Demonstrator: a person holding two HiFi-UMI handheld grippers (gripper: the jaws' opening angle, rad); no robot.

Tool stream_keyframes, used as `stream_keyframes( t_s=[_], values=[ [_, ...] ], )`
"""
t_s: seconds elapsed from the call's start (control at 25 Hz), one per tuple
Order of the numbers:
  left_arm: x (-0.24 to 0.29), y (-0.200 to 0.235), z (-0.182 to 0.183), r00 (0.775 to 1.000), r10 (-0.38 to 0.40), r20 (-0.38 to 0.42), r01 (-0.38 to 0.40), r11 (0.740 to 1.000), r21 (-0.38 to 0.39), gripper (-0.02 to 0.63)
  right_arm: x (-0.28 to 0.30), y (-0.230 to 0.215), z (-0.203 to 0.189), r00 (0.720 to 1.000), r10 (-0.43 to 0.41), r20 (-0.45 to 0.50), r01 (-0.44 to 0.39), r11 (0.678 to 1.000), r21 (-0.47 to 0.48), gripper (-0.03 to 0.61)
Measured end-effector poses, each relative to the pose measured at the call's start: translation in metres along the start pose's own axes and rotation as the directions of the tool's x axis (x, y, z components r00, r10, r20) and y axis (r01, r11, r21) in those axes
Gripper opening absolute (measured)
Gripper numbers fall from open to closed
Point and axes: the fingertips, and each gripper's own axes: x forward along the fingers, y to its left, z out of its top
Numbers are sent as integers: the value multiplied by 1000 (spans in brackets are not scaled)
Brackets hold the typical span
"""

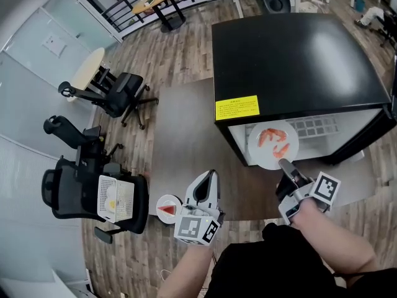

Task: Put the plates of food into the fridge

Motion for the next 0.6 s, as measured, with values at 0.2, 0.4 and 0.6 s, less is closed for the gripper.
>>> stream_keyframes(
  t_s=[0.2, 0.4, 0.6],
  values=[
    [12, -7, 3, 1000, 12, -4, -11, 1000, 14, 3, 13, 0, 15, 1000, -4, -14, 4, 1000, -1, 18],
    [22, 9, 7, 1000, 19, -7, -19, 999, 44, 3, 23, -6, 27, 999, -32, 0, 32, 999, -2, 18],
    [32, 28, 14, 1000, 11, -5, -11, 1000, 29, 3, 40, -4, 28, 999, -28, 16, 28, 999, 16, 18]
  ],
)
